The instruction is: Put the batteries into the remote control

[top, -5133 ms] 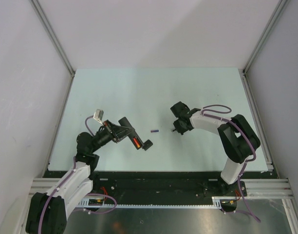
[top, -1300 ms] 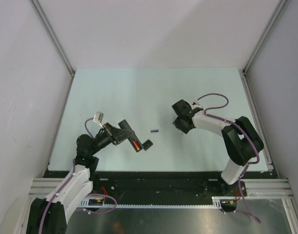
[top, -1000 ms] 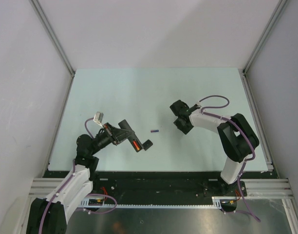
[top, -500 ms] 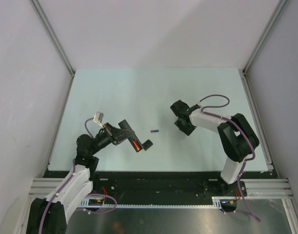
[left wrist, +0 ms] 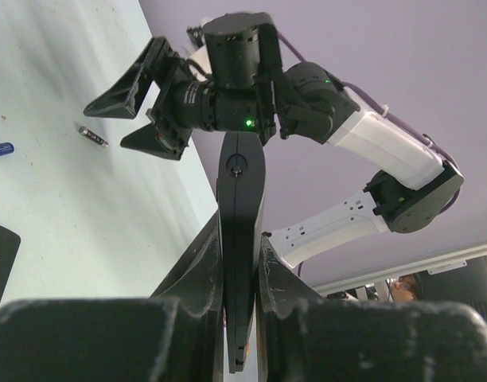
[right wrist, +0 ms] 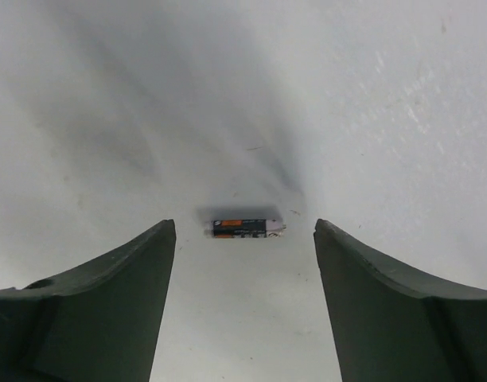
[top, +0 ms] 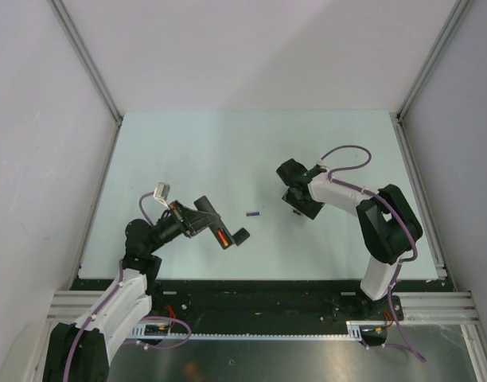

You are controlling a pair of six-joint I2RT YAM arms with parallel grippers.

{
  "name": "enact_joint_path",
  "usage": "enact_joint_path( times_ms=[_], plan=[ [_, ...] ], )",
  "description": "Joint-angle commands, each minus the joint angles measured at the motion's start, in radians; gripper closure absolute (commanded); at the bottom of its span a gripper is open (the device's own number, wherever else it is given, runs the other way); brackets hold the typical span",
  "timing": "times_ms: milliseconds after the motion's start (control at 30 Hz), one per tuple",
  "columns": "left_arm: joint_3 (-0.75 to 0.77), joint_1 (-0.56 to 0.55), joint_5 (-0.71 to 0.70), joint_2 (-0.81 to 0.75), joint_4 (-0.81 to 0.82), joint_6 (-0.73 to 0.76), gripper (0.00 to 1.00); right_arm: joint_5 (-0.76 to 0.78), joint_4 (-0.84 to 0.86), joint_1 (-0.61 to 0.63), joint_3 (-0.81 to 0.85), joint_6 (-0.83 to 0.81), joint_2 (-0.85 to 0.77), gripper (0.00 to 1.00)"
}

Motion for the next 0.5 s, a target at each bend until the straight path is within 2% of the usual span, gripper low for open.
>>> enact_joint_path(
  times_ms=[0, 33, 67, 133, 167, 300, 467],
  plan=[
    [0.020, -0.004, 0.023, -0.003, 0.022, 0.008, 1.00, 0.059, -0.025, 0.024, 0.082, -0.220, -0.072, 0.23],
    [0.018, -0.004, 0.025, -0.005, 0.023, 0.008, 1.00, 0.046, -0.023, 0.034, 0.086, -0.272, -0.085, 0.22],
    [0.017, -0.003, 0.022, -0.008, 0.023, 0.009, 1.00, 0.030, 0.016, 0.041, 0.083, -0.403, -0.104, 0.23],
    [0.009, -0.004, 0.019, -0.011, 0.022, 0.009, 1.00, 0.010, 0.048, 0.060, 0.085, -0.561, -0.117, 0.24],
    [0.006, -0.004, 0.016, -0.017, 0.022, 0.008, 1.00, -0.055, 0.105, 0.074, 0.073, -0.741, -0.123, 0.26],
    [-0.005, -0.004, 0.010, -0.032, 0.022, 0.008, 1.00, -0.134, 0.158, 0.081, 0.051, -0.988, -0.097, 0.32],
    [-0.011, -0.004, 0.019, -0.052, 0.022, 0.012, 1.00, -0.286, 0.190, 0.044, 0.011, -1.143, -0.095, 0.37]
  ],
)
